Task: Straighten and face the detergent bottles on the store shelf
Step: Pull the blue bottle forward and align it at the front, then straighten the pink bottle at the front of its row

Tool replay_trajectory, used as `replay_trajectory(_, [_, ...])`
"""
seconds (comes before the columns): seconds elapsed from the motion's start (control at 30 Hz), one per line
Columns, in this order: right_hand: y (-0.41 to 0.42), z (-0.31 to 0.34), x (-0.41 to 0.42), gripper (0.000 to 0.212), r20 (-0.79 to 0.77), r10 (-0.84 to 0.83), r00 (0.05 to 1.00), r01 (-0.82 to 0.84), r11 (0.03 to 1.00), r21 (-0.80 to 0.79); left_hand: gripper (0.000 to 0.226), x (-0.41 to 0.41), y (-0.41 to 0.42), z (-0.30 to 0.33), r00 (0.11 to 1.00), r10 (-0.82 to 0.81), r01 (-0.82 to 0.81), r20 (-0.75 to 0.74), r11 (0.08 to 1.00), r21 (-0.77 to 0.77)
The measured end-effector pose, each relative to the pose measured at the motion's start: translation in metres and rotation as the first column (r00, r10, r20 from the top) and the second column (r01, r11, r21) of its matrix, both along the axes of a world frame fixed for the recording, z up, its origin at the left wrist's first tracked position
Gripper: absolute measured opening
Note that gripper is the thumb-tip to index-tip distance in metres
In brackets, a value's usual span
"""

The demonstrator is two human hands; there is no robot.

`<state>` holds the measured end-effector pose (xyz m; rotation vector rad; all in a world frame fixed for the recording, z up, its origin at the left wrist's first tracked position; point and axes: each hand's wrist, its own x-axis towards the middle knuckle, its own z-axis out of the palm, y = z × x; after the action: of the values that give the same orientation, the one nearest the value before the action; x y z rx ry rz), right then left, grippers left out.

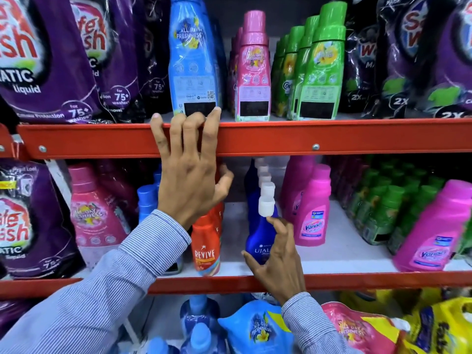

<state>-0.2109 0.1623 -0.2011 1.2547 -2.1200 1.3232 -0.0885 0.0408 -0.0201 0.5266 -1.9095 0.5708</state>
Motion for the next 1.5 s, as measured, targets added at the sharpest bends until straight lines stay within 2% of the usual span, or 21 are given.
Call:
replay_trajectory(0.2, [0.014, -0.002, 0.002, 0.083, -0.047, -0.01, 0.999, 0.01, 1.0, 0.016, 0.094, 0.0, 0.009, 0.0, 1.0, 0.014, -0.016, 0.026, 0.999, 0.052])
replay_trajectory(0.33, [0.042, -0.003, -0.006, 0.07, -0.163, -0.119, 0.979, 0.126, 0.991, 0.034, 0.102, -0.001, 0.027, -0.008, 0.999, -0.025, 0.029, -0.03, 0.989, 0.143])
replay_trajectory(0.4, [0.061, -0.006, -0.016, 0.072, -0.19, -0.204, 0.96, 0.221, 0.973, 0.073, 0.097, -0.005, 0.049, -0.027, 0.988, -0.118, 0.135, -0.099, 0.973, 0.185])
replay_trajectory(0.47, [0.08, -0.011, -0.029, 0.078, -0.195, -0.282, 0.939, 0.308, 0.945, 0.115, 0.089, -0.01, 0.077, -0.06, 0.964, -0.248, 0.263, -0.095, 0.945, 0.194])
replay_trajectory(0.6, [0.116, -0.019, -0.06, 0.08, -0.144, -0.426, 0.893, 0.445, 0.884, 0.144, 0.088, -0.038, 0.125, -0.14, 0.863, -0.486, 0.424, 0.136, 0.845, 0.328])
replay_trajectory(0.73, [0.149, -0.021, -0.095, 0.08, -0.02, -0.542, 0.84, 0.543, 0.839, 0.033, 0.085, -0.069, 0.142, -0.192, 0.763, -0.524, 0.328, 0.377, 0.818, 0.473])
replay_trajectory(0.9, [0.177, -0.015, -0.139, 0.099, 0.165, -0.627, 0.762, 0.642, 0.764, -0.06, 0.084, -0.083, 0.141, -0.224, 0.717, -0.487, 0.201, 0.499, 0.83, 0.52])
replay_trajectory(1.0, [0.184, -0.013, -0.159, 0.108, 0.232, -0.618, 0.751, 0.642, 0.766, -0.038, 0.084, -0.083, 0.137, -0.236, 0.723, -0.468, 0.168, 0.508, 0.833, 0.527])
replay_trajectory(1.17, [0.187, -0.014, -0.173, 0.11, 0.306, -0.588, 0.749, 0.634, 0.769, -0.076, 0.082, -0.08, 0.135, -0.24, 0.737, -0.435, 0.143, 0.517, 0.848, 0.51])
replay_trajectory(1.33, [0.183, -0.01, -0.164, 0.1, 0.281, -0.56, 0.779, 0.607, 0.786, -0.117, 0.075, -0.071, 0.132, -0.241, 0.759, -0.472, 0.156, 0.449, 0.801, 0.578])
replay_trajectory(1.5, [0.154, -0.001, -0.127, 0.101, 0.239, -0.457, 0.857, 0.5, 0.85, -0.168, 0.068, -0.062, 0.128, -0.243, 0.793, -0.49, 0.181, 0.361, 0.757, 0.628])
